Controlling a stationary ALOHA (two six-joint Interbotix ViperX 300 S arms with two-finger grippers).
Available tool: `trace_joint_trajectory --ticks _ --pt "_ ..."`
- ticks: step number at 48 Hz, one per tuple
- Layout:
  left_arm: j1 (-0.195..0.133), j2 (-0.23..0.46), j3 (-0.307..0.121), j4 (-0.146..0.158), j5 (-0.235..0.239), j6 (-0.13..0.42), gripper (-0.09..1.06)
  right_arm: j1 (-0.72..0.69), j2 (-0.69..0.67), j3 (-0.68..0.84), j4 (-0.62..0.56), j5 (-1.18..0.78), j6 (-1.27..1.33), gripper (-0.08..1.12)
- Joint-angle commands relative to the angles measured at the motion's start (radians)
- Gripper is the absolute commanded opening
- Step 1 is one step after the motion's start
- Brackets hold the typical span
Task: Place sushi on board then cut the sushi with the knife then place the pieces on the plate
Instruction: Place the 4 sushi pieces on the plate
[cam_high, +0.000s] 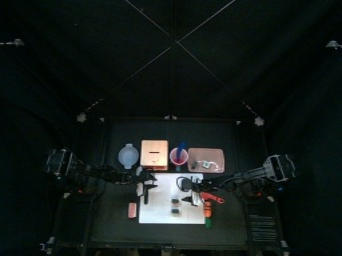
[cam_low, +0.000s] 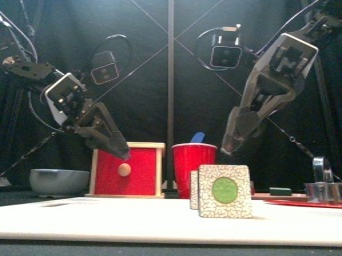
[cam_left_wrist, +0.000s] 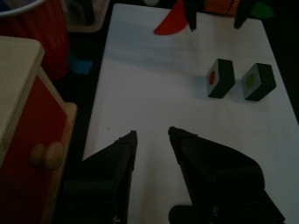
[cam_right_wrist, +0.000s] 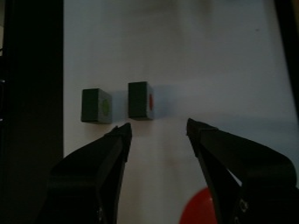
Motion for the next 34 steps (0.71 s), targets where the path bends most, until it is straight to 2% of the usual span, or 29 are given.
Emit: trace_joint_trajectory --ticks 1,24,30,34 --pt "0.002 -0.005 -0.021 -0.003 -0.005 0.0 0.76 0.023 0.038 -0.064 0.009 -0.008 0.0 0.87" --pt "0.002 -0.003 -0.017 -0.003 -0.003 0.005 0.76 0.029 0.201 -0.17 0.006 -0.008 0.0 0.87" --pt "0.0 -0.003 -0.017 -0.002 -0.005 0.005 0.76 0.017 0.216 -0.181 0.012 -0.002 0.0 0.83" --pt "0.0 -0.003 -0.015 -0.002 -0.005 0.005 0.76 0.005 0.21 -0.179 0.014 -0.002 0.0 0.76"
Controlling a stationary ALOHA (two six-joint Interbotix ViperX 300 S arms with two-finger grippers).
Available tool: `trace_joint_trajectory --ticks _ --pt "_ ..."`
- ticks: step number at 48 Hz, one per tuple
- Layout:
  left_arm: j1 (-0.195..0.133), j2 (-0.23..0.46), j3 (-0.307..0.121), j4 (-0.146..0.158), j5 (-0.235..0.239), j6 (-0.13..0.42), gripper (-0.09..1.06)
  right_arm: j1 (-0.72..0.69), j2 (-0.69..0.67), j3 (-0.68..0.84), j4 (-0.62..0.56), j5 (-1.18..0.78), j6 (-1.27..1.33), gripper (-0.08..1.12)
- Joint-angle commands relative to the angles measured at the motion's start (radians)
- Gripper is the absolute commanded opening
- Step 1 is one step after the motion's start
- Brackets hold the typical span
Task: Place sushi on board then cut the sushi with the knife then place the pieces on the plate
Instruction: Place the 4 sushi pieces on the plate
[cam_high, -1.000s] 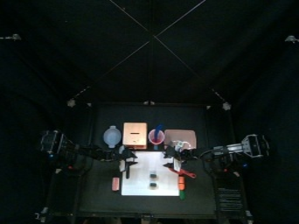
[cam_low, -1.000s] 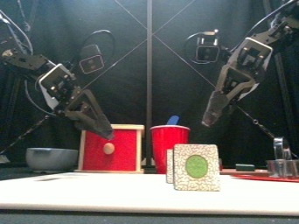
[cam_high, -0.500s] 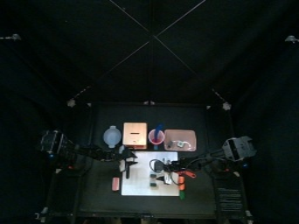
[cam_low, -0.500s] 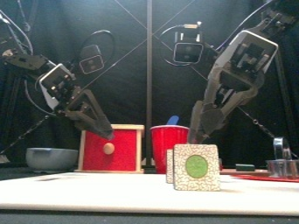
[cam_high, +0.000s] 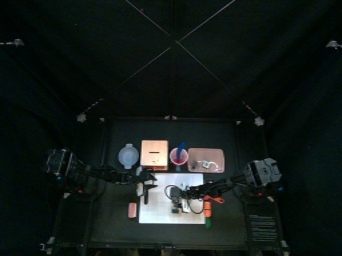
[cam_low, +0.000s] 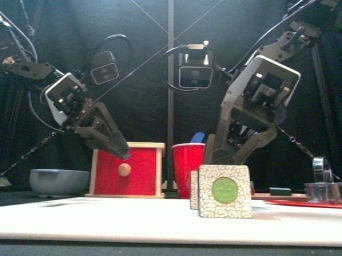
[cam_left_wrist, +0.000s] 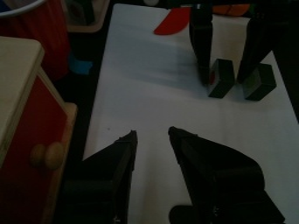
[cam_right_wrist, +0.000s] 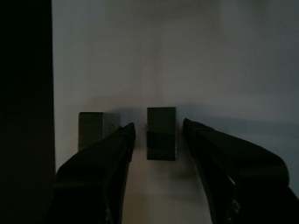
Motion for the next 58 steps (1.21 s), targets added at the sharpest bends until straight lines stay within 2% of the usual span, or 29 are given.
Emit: trace_joint_trajectory --ticks 1,9,17,24,39,47,58 --pt "0.002 -0.005 -0.015 0.0 -0.003 0.002 0.76 -0.023 -0.032 -0.02 0.005 -0.003 0.0 0.73" --pt "0.002 -0.003 -0.015 0.0 -0.005 0.003 0.76 -0.058 -0.06 0.002 0.005 0.003 0.002 0.61" --pt "0.002 -0.003 -0.012 0.002 -0.005 0.003 0.76 -0.115 -0.138 0.064 0.008 0.051 0.002 0.61" --pt "0.002 -0.003 -0.012 0.0 -0.005 0.002 0.76 -0.176 -0.262 0.137 0.011 0.089 0.002 0.61" --pt "0.003 0.002 -0.014 -0.002 -0.005 0.002 0.76 -0.443 -0.52 0.328 0.002 0.19 0.002 0.61" --pt "0.005 0.008 -0.017 0.0 -0.005 0.002 0.76 -0.594 -0.589 0.408 -0.038 0.247 0.0 0.61" --pt "0.003 0.011 -0.021 0.0 -0.003 -0.002 0.76 -0.716 -0.652 0.495 -0.086 0.321 0.002 0.61"
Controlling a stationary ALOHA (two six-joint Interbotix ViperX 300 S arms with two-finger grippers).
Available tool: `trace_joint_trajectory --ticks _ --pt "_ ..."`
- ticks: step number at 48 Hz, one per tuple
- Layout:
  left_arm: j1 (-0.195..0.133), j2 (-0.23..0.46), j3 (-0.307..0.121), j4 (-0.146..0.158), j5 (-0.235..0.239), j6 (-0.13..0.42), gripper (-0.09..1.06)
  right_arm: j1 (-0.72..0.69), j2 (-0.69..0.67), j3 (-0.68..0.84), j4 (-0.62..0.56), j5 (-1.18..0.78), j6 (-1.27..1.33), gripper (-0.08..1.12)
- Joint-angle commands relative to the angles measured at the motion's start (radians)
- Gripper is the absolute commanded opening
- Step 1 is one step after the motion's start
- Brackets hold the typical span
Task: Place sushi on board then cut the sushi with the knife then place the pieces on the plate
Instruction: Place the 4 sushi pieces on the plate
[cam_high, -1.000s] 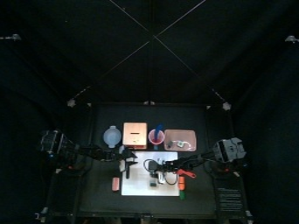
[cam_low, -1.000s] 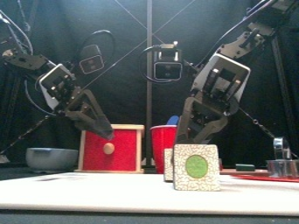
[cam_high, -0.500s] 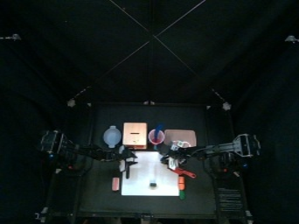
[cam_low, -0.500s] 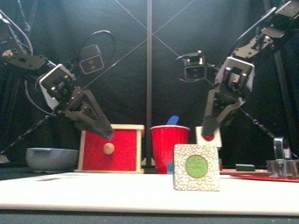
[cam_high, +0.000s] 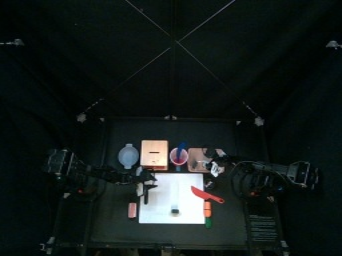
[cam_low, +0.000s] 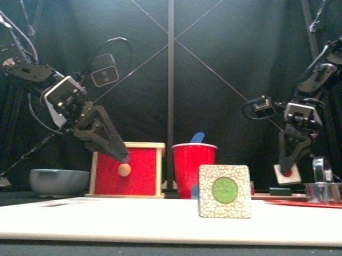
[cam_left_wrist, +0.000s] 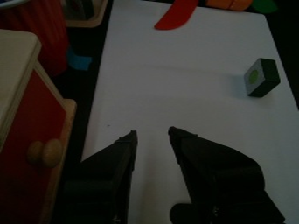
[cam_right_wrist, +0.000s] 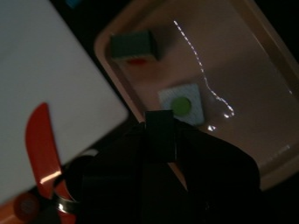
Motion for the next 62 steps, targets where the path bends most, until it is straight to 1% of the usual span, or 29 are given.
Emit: trace_joint_trajectory --ticks 1,10,22,26,29,33,39,47,55,62 --pt "0.005 -0.002 -0.021 -0.002 -0.005 -0.002 0.76 -0.048 -0.04 0.018 -0.006 0.008 0.0 0.61" --pt "0.006 0.0 -0.028 -0.002 -0.005 0.0 0.76 -0.086 -0.06 0.052 -0.023 0.006 0.0 0.63" --pt "0.008 0.0 -0.034 -0.003 -0.005 -0.002 0.76 -0.112 -0.084 0.048 -0.055 0.006 0.0 0.84" --pt "0.006 0.0 -0.034 -0.003 -0.005 -0.003 0.76 -0.106 -0.103 0.041 -0.051 0.008 0.002 0.88" --pt "0.008 0.0 -0.035 -0.003 -0.005 -0.003 0.76 -0.097 -0.123 0.034 -0.031 0.008 0.002 0.88" --pt "0.008 0.0 -0.035 -0.003 -0.005 -0.003 0.76 -0.032 -0.153 0.018 0.021 0.006 0.0 0.88" --pt "0.008 0.0 -0.035 -0.003 -0.005 -0.003 0.76 0.107 -0.184 -0.015 0.092 -0.014 0.0 0.88" --pt "0.009 0.0 -0.037 -0.002 -0.005 -0.003 0.76 0.344 -0.183 -0.069 0.158 -0.146 0.0 0.89" --pt "0.011 0.0 -0.037 -0.003 -0.003 -0.003 0.76 0.517 -0.114 -0.132 0.21 -0.273 0.002 0.89" --pt "0.011 0.003 -0.038 -0.018 -0.005 -0.003 0.76 0.618 0.005 -0.195 0.23 -0.331 0.0 0.89"
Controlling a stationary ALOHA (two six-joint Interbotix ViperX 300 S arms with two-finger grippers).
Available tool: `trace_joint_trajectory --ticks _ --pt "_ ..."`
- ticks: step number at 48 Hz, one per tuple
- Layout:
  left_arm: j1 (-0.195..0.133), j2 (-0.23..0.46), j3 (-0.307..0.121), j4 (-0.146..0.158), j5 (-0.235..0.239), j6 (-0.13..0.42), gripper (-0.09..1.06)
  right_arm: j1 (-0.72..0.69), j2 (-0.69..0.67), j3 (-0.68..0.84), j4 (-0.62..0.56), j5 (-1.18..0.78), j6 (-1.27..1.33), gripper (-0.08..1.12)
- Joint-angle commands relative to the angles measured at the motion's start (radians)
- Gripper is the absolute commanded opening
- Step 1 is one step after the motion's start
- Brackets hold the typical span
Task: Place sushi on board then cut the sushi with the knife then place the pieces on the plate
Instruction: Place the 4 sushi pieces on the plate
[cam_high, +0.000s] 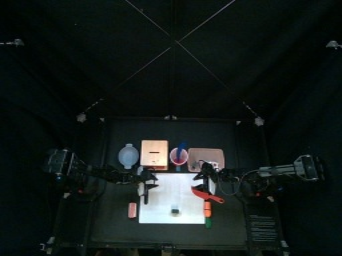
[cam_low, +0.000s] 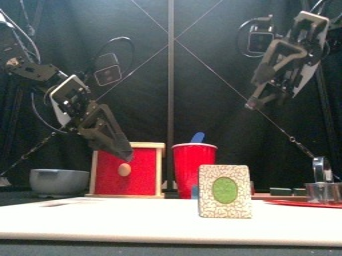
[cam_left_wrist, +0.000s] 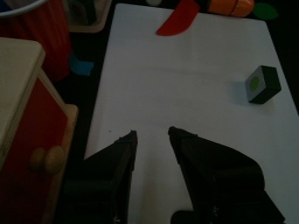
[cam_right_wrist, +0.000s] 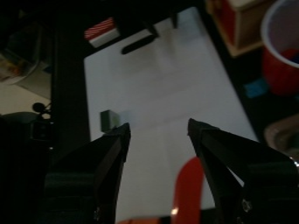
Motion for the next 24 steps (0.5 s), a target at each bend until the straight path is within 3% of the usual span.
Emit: trace_joint_trajectory --ticks 1,24 --pt "0.003 -0.002 -0.021 -0.014 -0.003 -0.002 0.76 0.066 0.08 -0.067 0.011 -0.034 -0.005 0.89" --pt "0.002 0.005 -0.021 -0.025 -0.003 0.003 0.76 0.212 0.433 -0.288 0.029 -0.052 -0.003 0.89"
